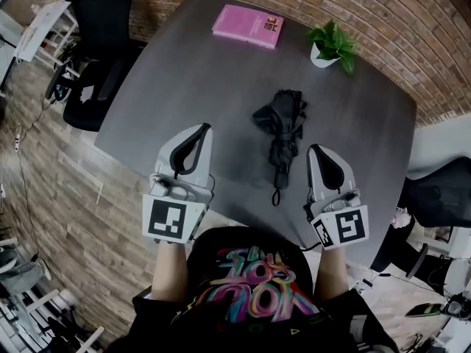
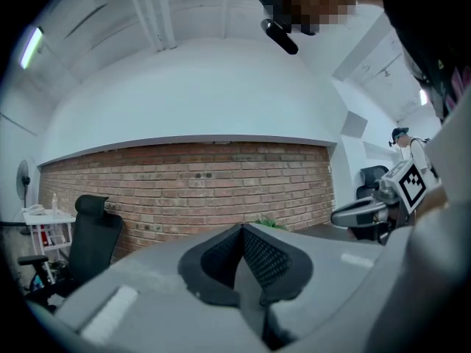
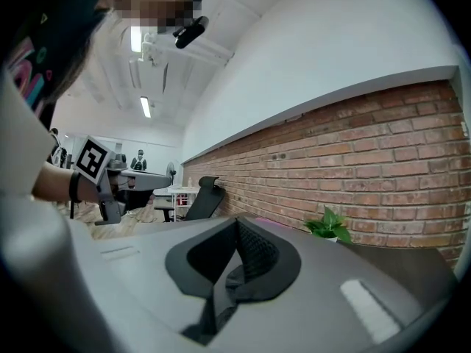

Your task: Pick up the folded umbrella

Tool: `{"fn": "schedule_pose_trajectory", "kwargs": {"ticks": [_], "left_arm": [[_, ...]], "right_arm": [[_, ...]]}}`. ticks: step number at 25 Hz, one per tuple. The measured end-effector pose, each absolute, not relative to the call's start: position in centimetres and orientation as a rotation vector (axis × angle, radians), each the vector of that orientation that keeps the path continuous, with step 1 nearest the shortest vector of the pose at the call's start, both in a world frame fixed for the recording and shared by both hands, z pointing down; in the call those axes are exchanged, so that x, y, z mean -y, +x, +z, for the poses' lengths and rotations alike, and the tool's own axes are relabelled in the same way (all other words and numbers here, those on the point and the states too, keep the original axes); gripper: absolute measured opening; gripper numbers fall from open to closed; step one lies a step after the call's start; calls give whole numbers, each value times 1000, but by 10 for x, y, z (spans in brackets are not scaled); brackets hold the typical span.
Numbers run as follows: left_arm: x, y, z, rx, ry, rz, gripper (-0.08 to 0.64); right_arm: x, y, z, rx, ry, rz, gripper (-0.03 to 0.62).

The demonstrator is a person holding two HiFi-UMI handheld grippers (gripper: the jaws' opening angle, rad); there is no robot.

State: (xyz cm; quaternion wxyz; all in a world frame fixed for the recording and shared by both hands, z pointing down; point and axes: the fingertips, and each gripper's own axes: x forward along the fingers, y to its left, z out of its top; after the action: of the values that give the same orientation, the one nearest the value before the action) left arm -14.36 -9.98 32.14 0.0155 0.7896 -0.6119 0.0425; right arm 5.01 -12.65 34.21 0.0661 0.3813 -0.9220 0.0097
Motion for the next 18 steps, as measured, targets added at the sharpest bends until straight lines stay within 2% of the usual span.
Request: {"fn": "schedule_pose_trajectory", "kwargs": {"ticks": [18], "left_arm": [[184,-99,310,1569,2697,139,2]], "right_arm": [[164,74,328,2662,1411,60,0]]}}
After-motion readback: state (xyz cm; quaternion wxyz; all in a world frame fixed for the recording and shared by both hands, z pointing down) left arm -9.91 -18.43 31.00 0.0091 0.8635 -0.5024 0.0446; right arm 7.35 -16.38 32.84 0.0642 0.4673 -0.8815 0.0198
